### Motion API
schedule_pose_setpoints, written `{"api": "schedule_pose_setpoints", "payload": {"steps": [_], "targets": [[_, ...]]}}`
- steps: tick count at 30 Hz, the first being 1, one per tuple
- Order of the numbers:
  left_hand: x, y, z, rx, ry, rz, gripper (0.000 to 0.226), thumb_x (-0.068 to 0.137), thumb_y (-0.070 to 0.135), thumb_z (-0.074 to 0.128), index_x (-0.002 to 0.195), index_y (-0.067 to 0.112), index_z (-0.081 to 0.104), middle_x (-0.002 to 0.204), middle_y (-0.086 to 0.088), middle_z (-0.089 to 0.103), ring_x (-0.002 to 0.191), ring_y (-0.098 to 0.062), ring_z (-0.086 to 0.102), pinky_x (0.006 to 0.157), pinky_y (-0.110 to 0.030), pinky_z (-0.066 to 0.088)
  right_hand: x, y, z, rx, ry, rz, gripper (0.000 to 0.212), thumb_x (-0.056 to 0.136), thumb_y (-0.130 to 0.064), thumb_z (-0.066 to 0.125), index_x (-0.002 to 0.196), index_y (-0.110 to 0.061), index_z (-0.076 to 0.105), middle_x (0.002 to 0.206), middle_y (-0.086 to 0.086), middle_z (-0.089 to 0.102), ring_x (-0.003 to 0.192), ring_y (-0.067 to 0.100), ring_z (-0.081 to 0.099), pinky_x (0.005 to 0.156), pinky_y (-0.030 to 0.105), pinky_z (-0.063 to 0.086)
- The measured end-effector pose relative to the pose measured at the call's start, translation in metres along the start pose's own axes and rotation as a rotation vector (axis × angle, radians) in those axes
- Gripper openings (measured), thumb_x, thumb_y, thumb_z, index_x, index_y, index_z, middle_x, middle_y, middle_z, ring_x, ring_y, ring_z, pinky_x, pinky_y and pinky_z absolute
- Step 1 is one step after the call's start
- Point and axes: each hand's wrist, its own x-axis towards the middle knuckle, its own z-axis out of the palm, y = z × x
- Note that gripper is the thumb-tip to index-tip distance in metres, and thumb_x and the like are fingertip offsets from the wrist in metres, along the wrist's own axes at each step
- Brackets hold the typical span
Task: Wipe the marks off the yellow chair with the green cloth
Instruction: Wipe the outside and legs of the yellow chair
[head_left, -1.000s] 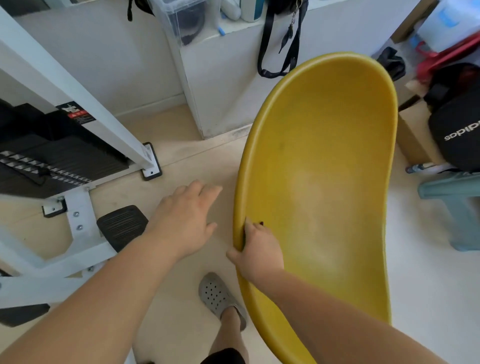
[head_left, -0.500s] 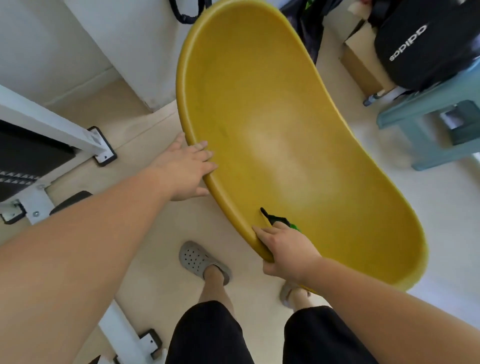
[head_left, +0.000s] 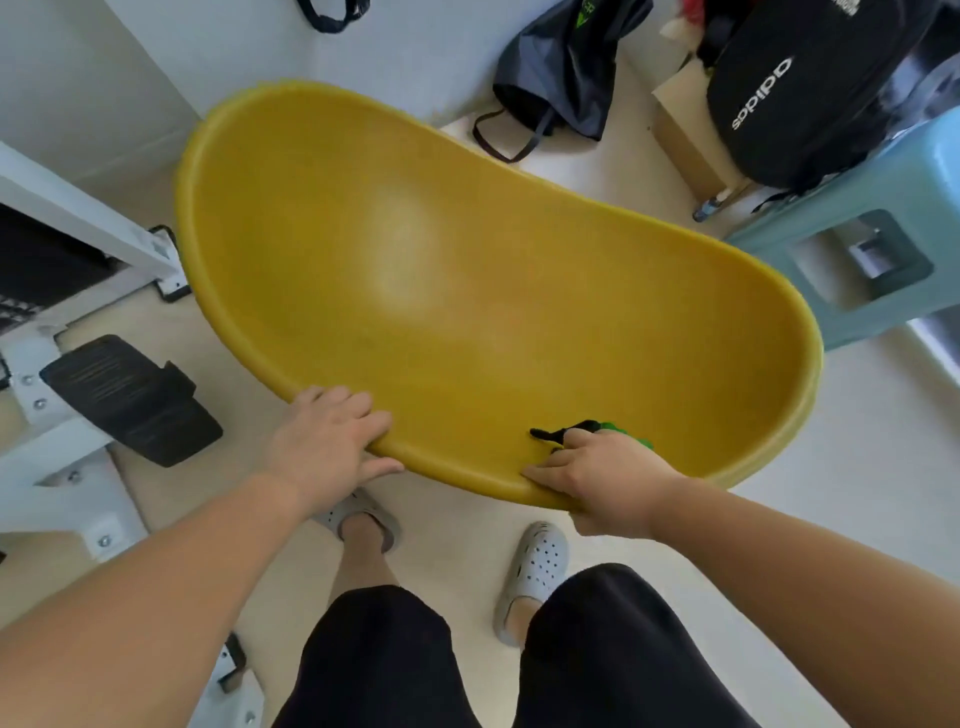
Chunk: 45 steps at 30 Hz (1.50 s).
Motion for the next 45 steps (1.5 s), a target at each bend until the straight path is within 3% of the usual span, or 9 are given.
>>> {"api": "schedule_pose_setpoints", "payload": {"steps": [6,17,21,31,37,39,41,43,45], "targets": [[0.015,0.028,0.011,-0.032,0.175,-0.185,0.056,0.082,0.072,0.036,0.077,0.021,0.058,0.071,0.002,0.048,0.072,-0.026,0.050,0.065,-0.038,0.039,0.009,0.061,-0.028,-0.256,0.118,-0.010,0.057,0.093,-0.010,0.045,0.148,-0.026,0.046,0.130,-0.013,0.064,0.106,0.026,0.046,0.078,0.038,0.044],[0.089,-0.015,0.001,-0.003,0.298,-0.174,0.060,0.084,0.073,0.037,0.070,0.017,0.056,0.062,0.000,0.048,0.059,-0.024,0.051,0.051,-0.035,0.038,0.071,0.142,-0.124,-0.478,0.071,-0.064,0.056,0.102,-0.017,0.045,0.155,-0.033,0.033,0.132,-0.012,0.057,0.113,0.025,0.040,0.089,0.039,0.044],[0.108,-0.050,-0.005,0.010,0.359,-0.151,0.059,0.084,0.071,0.041,0.066,0.016,0.052,0.059,-0.002,0.047,0.055,-0.024,0.050,0.050,-0.033,0.036,0.096,0.151,-0.153,-0.502,0.119,-0.065,0.056,0.103,-0.018,0.044,0.155,-0.035,0.033,0.132,-0.011,0.056,0.111,0.025,0.041,0.080,0.036,0.034],[0.187,-0.093,-0.040,-0.074,0.290,-0.198,0.055,0.083,0.072,0.035,0.061,0.023,0.046,0.054,0.002,0.047,0.052,-0.022,0.050,0.054,-0.032,0.035,0.143,0.215,-0.215,-0.506,0.242,0.105,0.046,0.098,-0.022,0.054,0.139,-0.043,0.052,0.115,-0.008,0.060,0.101,0.026,0.046,0.080,0.039,0.046],[0.193,-0.095,-0.049,-0.175,0.125,-0.225,0.058,0.079,0.081,0.023,0.068,0.026,0.038,0.062,0.009,0.034,0.062,-0.017,0.041,0.055,-0.032,0.038,0.144,0.222,-0.198,-0.402,0.374,0.213,0.035,0.093,-0.020,0.063,0.125,-0.032,0.063,0.114,-0.002,0.060,0.096,0.027,0.044,0.076,0.043,0.051],[0.198,-0.095,-0.059,-0.212,0.057,-0.252,0.060,0.075,0.084,0.023,0.070,0.026,0.042,0.066,0.010,0.040,0.068,-0.016,0.046,0.060,-0.034,0.041,0.146,0.221,-0.190,-0.310,0.489,0.252,0.043,0.085,-0.019,0.075,0.126,-0.028,0.065,0.119,0.002,0.061,0.095,0.029,0.047,0.074,0.044,0.054],[0.212,-0.089,-0.070,-0.262,0.044,-0.284,0.064,0.073,0.085,0.025,0.077,0.026,0.050,0.072,0.009,0.047,0.074,-0.016,0.050,0.065,-0.034,0.044,0.145,0.225,-0.190,-0.123,0.568,0.261,0.073,0.072,-0.028,0.088,0.139,-0.026,0.059,0.132,0.008,0.058,0.102,0.032,0.052,0.082,0.046,0.056],[0.236,-0.073,-0.082,-0.312,0.060,-0.305,0.070,0.072,0.086,0.026,0.090,0.026,0.057,0.082,0.009,0.054,0.084,-0.016,0.054,0.072,-0.035,0.047,0.138,0.233,-0.192,0.004,0.589,0.232,0.095,0.069,-0.034,0.089,0.152,-0.029,0.043,0.150,0.010,0.043,0.117,0.031,0.047,0.098,0.045,0.049],[0.268,-0.047,-0.097,-0.351,0.078,-0.305,0.076,0.071,0.087,0.026,0.105,0.027,0.059,0.096,0.010,0.058,0.095,-0.015,0.055,0.080,-0.034,0.048,0.128,0.247,-0.196,0.080,0.653,0.191,0.096,0.072,-0.025,0.083,0.156,-0.027,0.036,0.154,0.011,0.037,0.123,0.030,0.044,0.104,0.041,0.043]]}}
